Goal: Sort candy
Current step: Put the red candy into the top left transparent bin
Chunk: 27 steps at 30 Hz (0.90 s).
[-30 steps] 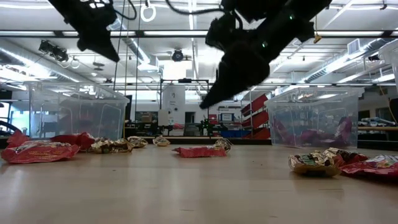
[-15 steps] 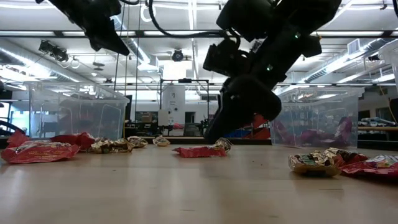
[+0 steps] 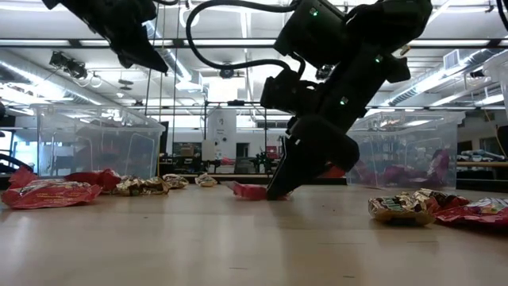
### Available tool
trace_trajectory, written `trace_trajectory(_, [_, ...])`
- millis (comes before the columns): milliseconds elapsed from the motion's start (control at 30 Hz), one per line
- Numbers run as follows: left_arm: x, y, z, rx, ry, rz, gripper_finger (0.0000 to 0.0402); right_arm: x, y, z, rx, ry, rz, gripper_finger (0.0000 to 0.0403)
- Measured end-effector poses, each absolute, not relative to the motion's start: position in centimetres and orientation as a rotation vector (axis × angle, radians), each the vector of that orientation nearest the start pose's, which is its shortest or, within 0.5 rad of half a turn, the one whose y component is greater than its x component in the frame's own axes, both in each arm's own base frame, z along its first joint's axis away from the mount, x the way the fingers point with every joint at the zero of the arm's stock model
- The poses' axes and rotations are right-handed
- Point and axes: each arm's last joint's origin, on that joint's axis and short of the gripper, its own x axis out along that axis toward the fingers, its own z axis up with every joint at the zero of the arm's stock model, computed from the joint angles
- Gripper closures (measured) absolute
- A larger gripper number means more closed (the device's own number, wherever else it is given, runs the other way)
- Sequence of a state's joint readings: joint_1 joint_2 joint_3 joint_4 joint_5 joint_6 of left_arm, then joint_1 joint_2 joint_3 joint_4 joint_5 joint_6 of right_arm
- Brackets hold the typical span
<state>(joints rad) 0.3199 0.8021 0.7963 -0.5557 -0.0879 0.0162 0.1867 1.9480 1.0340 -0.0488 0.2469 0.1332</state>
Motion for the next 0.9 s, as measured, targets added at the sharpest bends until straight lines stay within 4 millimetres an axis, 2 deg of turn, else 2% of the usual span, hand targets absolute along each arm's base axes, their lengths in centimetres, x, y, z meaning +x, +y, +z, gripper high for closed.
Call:
trace_trajectory(267, [15.8,4.7,30.1,-0.010,0.559,0.338,0.0365,36.4,6.2,11.2,-0.089,0.939,-0.107,0.0391])
trace_trajectory(367, [15.9,4.2,30.1,0.016,0.562,0.272,0.0365,36.5,6.2,11.3,-0.066,0.923,-0.109,0.0388])
trace_trajectory(533, [16.2,2.8,30.1,0.070,0.558,0.109,0.0365,36.5,6.0,12.4,0.072,0.887,-0.078,0.0397])
trace_trajectory(767, [16.9,1.3,30.1,0.155,0.543,-0.009,0.0365,37.8,5.3,15.2,0.293,0.695,0.044,0.0400])
trace_trajectory(900, [17.7,0.5,29.8,0.198,0.538,-0.100,0.0365,38.8,4.9,16.8,0.444,0.551,0.191,0.0400])
